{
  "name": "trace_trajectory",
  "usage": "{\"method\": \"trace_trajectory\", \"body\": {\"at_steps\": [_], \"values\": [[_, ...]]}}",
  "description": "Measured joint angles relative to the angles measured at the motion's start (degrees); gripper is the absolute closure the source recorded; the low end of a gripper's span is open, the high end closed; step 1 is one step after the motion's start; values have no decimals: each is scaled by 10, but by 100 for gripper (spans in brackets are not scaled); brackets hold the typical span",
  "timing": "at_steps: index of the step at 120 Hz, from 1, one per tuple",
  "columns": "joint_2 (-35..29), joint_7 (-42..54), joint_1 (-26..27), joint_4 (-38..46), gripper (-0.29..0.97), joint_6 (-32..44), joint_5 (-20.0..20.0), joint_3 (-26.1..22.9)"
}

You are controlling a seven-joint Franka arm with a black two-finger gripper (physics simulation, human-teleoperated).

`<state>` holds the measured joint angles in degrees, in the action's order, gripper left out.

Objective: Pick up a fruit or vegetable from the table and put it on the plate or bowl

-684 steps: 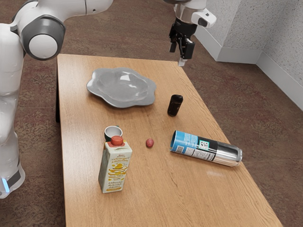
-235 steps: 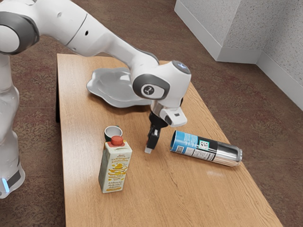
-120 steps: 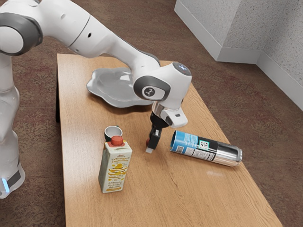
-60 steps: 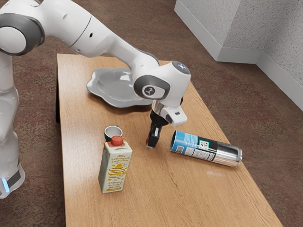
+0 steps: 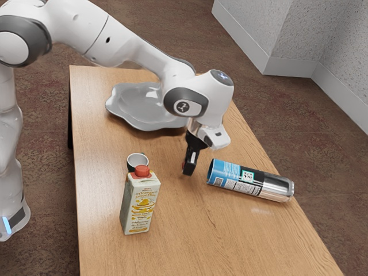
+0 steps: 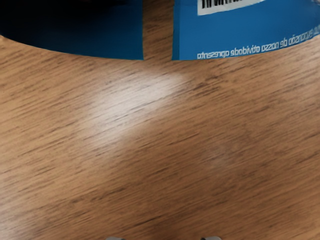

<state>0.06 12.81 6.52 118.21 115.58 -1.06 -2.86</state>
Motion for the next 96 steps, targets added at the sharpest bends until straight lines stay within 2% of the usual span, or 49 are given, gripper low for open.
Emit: {"method": "trace_trajectory", "body": {"at_steps": [46,70,96], "values": [[-17,7,23,-26,53,-45,-24,11],[-17,36,36,-55,53,-57,-40,46],[-13,80,17,-77,53,-64,-46,91]]}}
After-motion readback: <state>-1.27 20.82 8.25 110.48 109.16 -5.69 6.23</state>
